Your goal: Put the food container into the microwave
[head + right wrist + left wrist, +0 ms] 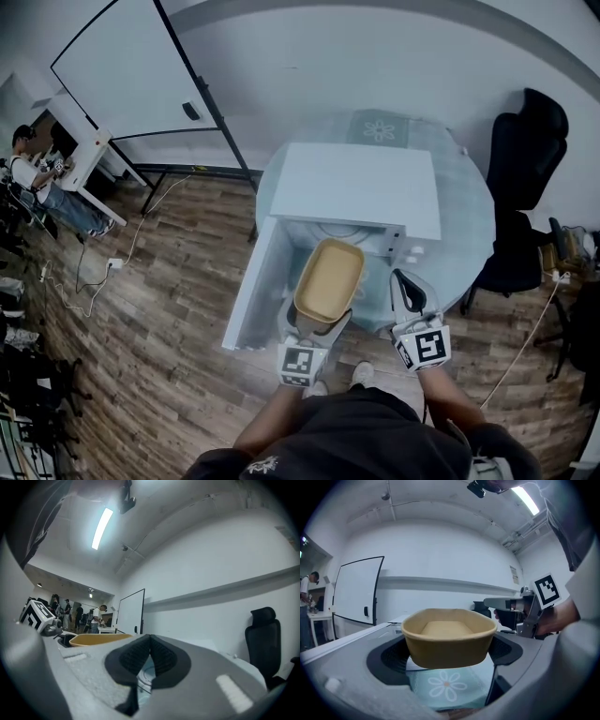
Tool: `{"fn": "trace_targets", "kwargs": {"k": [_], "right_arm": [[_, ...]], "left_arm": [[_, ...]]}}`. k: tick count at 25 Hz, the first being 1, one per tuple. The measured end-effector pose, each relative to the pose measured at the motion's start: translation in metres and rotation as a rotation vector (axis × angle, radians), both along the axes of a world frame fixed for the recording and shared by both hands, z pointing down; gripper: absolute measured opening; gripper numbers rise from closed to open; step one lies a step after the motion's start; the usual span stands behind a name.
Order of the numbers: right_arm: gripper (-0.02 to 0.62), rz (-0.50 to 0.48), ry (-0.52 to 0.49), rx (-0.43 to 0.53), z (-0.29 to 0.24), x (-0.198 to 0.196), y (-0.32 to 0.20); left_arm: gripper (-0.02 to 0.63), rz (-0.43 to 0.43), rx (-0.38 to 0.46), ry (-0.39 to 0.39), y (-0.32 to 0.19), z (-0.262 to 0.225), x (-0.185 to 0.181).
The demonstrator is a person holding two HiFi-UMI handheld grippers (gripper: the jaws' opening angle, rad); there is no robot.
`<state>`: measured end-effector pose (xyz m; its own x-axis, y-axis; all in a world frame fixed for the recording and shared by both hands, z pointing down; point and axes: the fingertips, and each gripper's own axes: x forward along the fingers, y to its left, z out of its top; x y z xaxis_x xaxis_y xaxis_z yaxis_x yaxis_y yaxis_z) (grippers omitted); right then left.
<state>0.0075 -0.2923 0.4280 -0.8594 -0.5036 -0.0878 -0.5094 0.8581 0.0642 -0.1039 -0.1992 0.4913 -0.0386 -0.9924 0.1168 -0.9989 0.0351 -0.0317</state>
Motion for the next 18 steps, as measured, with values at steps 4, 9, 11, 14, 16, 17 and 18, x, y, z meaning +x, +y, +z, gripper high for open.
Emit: {"fn": "trace_targets", "kwargs": {"k": [4, 9, 11, 14, 16, 17, 18], "right_arm": [[0.002, -0.048, 0.004, -0.021, 0.012, 0.002, -0.009], [0.002, -0.092, 0.018, -0.053, 0.030, -0.004, -0.022], [0.002, -0.103, 0.025, -0.070, 0.038, -0.008, -0.023], [0.002, -0.113, 0.038, -0.087, 0.048, -0.019, -0.025], [0.002, -0.116, 0.050, -0.091, 0.053, -0.028, -0.028], [0.002, -0.115, 0.057, -0.092, 0.056, -0.032, -0.030], [0.002, -0.111, 0.063, -0.094, 0.059, -0.036, -0.032]], "left_arm": [[0.520, -0.051, -0.023, -0.010, -0.002, 0.010, 0.001], [0.521, -0.111, -0.059, 0.017, -0.007, 0.028, -0.008], [0.521, -0.126, -0.070, 0.021, -0.008, 0.035, -0.012], [0.520, -0.137, -0.078, 0.028, -0.013, 0.043, -0.023], [0.520, -0.141, -0.083, 0.040, -0.017, 0.049, -0.032], [0.522, -0.140, -0.087, 0.045, -0.019, 0.052, -0.036], [0.521, -0.137, -0.092, 0.048, -0.021, 0.056, -0.039]]}}
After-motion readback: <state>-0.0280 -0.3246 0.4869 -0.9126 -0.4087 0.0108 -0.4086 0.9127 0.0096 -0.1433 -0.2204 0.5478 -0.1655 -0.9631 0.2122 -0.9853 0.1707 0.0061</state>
